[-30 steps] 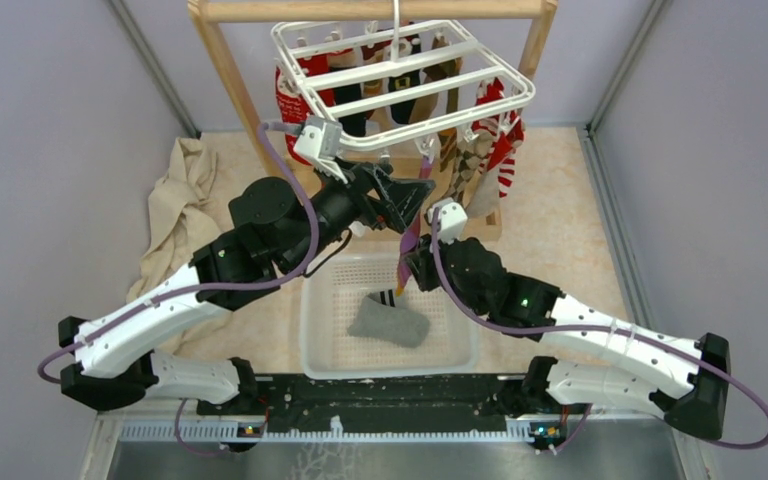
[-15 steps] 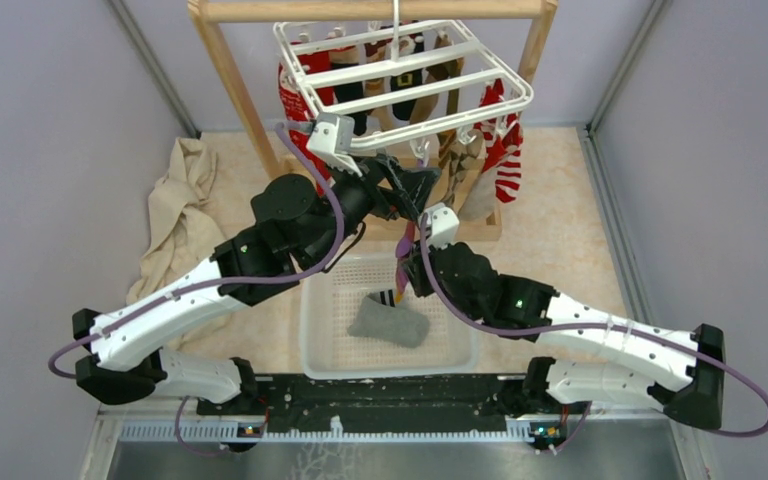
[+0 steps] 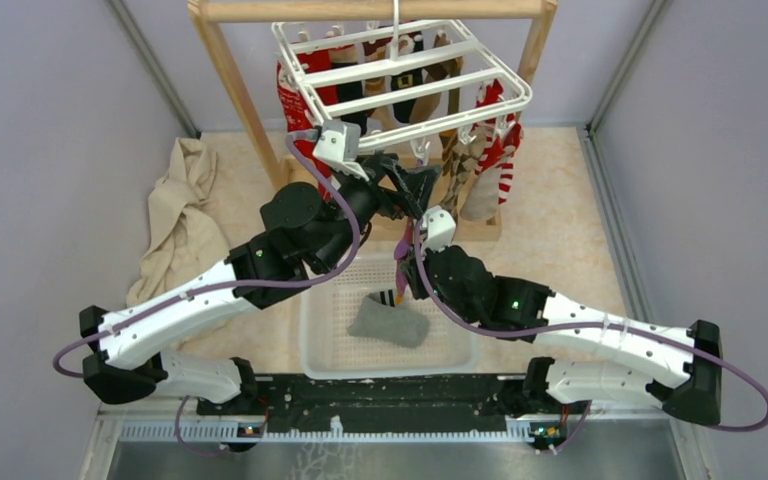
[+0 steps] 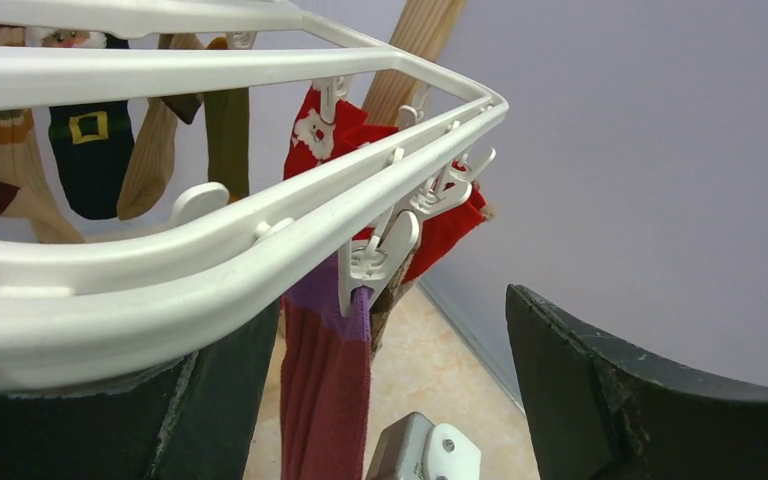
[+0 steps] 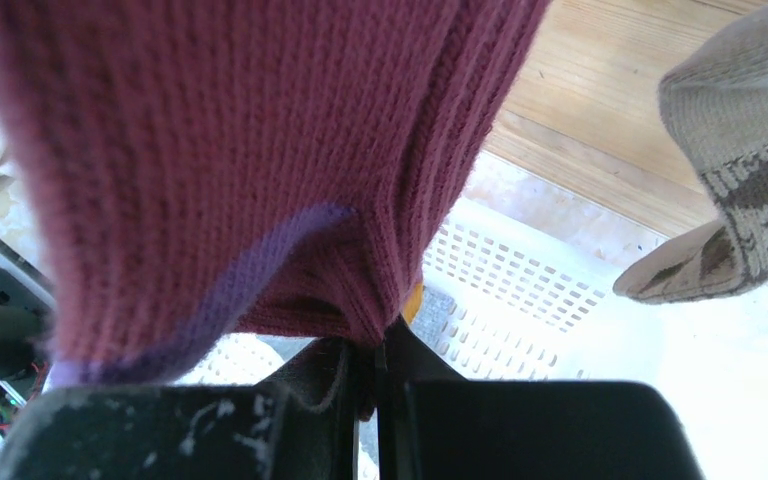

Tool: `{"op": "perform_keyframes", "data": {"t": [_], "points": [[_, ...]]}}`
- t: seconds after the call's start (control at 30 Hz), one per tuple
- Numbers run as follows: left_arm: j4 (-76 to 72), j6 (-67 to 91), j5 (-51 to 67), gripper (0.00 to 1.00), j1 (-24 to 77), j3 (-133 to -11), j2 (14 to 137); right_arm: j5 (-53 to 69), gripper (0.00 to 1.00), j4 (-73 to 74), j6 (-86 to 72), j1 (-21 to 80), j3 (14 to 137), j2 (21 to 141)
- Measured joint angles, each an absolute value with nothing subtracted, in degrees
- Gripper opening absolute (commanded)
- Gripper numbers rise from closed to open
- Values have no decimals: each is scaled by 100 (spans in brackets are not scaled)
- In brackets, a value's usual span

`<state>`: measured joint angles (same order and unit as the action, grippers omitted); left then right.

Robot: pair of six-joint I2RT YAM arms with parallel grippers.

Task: Remove the socks clipped to the hanger
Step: Remove the sock from the hanger.

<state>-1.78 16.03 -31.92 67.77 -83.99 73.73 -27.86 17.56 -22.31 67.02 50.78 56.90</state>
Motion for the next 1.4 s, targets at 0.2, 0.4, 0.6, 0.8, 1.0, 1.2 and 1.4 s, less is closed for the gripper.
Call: {"op": "perform_keyframes", "data": {"t": [0.2,0.4,0.6,0.8,1.0,1.2,1.4], "points": [[-666,1194,-3336,88,6777,-8152,7402,-2845,0,1761,-2228,6702,5081,5763],[-982,969,-3415,83,6777,-7968,7461,-2851,0,1763,-2228,6711,5081,5822],[-1330,755,-3474,86,6831,-7782,7546,-2867,0,1761,-2228,6746,5081,5867],[-1767,167,-3712,90,7070,-7690,7614,-2895,0,1758,-2228,6757,5081,5881],[-2180,-429,-4056,92,7367,-7544,7627,-2910,0,1758,-2213,6790,5078,5878],[-2475,-766,-4230,95,7428,-7542,7747,-2910,0,1754,-2217,6790,5024,5846],[-2663,-886,-4217,96,7419,-7601,7920,-2910,0,1765,-2244,6790,4982,5822]]}}
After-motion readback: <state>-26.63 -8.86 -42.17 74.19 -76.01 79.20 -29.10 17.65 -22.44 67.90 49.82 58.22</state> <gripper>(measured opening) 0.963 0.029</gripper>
